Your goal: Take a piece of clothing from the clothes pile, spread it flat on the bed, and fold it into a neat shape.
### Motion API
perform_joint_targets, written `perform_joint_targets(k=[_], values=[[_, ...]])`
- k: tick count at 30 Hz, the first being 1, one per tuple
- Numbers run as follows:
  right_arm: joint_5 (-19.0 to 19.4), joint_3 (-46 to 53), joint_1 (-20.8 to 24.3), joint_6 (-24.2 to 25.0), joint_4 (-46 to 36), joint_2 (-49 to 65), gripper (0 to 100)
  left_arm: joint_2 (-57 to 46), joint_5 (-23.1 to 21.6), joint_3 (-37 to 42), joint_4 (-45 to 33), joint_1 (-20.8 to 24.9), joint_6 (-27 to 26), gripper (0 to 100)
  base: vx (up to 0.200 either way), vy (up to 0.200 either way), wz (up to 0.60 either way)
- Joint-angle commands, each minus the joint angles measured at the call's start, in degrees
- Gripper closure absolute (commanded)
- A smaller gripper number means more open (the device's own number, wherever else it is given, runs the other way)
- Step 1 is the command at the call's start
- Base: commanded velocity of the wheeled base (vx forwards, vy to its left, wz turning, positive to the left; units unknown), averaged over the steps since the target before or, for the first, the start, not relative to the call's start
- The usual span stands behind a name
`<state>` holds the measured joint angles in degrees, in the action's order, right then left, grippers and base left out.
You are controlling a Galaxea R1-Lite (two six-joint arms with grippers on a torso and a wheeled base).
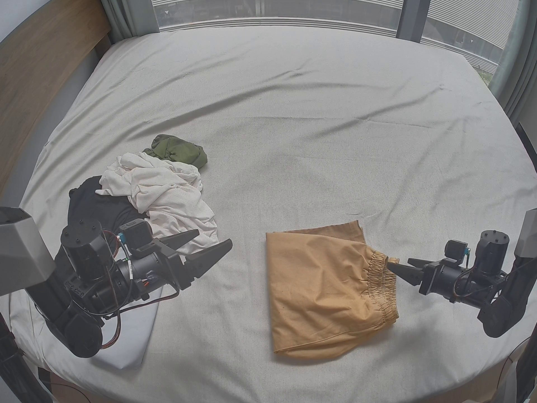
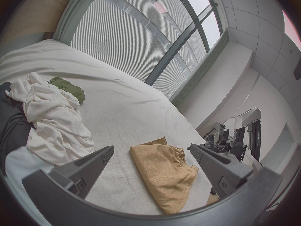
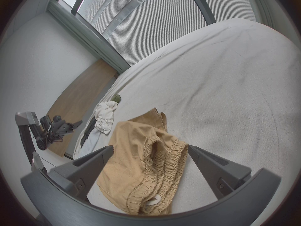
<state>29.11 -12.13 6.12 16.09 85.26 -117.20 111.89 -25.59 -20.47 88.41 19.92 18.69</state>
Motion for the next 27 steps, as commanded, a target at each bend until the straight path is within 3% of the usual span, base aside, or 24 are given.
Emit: perform_joint_targets(k=[1,8,27], values=[[0.0,1.3,-0.2,-0.7,-0.1,-1.9,0,0.3,-0.1,0.1,0.0,0.0,0.0,0,0.0,0.0,0.0],[0.1,5.3,1.6,-3.0,-0.1,-3.6,0,0.3,-0.1,0.1,0.0,0.1,0.0,0,0.0,0.0,0.0],[0.1,7.8,5.2,-3.0,1.0,-10.9,0,-0.4,-0.2,0.2,0.0,1.4,0.3,0,0.0,0.0,0.0]])
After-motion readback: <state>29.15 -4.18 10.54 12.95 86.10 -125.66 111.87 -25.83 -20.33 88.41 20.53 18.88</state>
